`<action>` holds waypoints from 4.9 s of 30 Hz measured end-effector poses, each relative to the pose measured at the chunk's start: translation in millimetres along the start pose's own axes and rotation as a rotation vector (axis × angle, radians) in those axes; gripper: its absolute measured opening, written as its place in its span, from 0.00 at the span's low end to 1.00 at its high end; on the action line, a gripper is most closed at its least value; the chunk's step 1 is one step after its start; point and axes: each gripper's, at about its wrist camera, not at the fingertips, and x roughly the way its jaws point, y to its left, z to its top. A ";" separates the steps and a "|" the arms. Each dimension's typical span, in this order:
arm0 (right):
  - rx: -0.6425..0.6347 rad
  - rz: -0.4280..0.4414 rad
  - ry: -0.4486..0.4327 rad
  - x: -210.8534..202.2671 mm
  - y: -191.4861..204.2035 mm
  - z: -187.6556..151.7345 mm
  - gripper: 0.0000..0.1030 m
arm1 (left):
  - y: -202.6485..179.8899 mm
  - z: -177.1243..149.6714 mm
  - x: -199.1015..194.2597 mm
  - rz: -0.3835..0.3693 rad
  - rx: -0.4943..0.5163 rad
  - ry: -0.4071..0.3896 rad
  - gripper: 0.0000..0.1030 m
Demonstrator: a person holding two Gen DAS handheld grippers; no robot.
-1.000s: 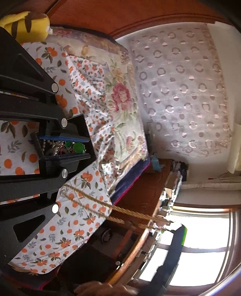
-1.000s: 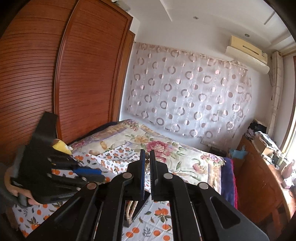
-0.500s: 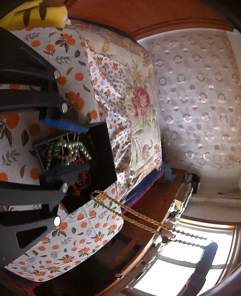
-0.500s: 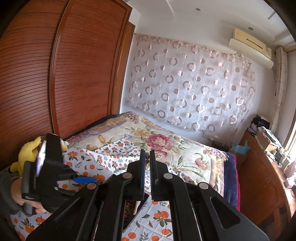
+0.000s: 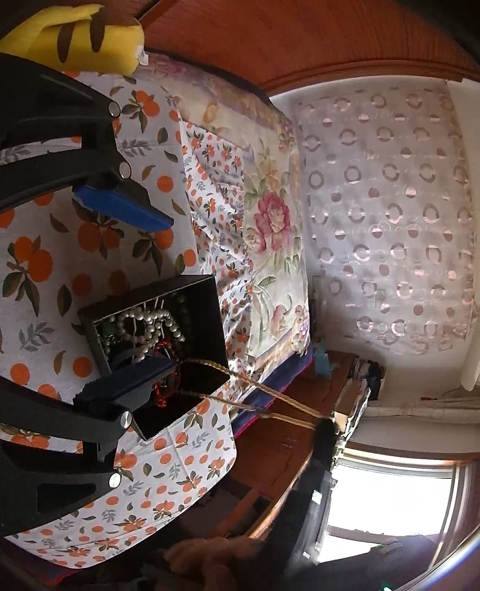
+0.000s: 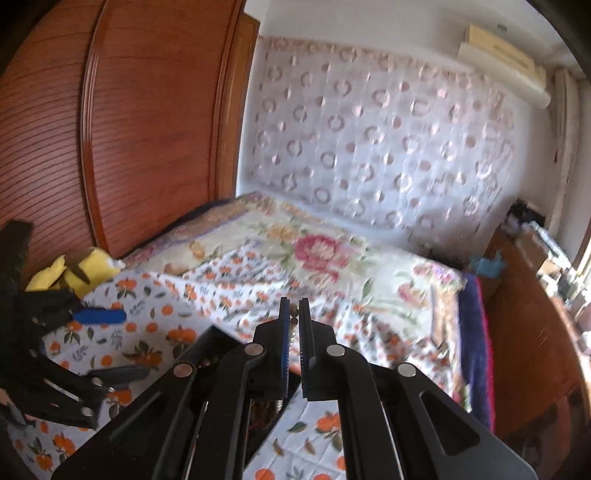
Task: Organize jewelry
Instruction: 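Lower green necklace and pearl strand into the black box while both tools open, then move both tools back to the gold ring and earrings, then grasp the gold ring with the left tool while the right tool grasps a small earring, then drop the gold ring and earring into the black box while both tools open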
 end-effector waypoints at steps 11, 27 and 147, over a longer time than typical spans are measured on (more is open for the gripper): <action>0.073 0.047 0.035 8.4 -6.1 -23.7 0.47 | -1.0 -3.7 -0.5 0.034 -0.013 -0.003 0.84; 0.058 0.149 0.070 -59.1 50.4 -109.0 0.47 | -12.9 -54.7 -35.8 0.038 0.014 0.027 0.87; 0.132 0.098 0.093 -17.1 9.7 -104.2 0.27 | -30.7 7.2 51.9 -0.006 0.024 0.052 0.22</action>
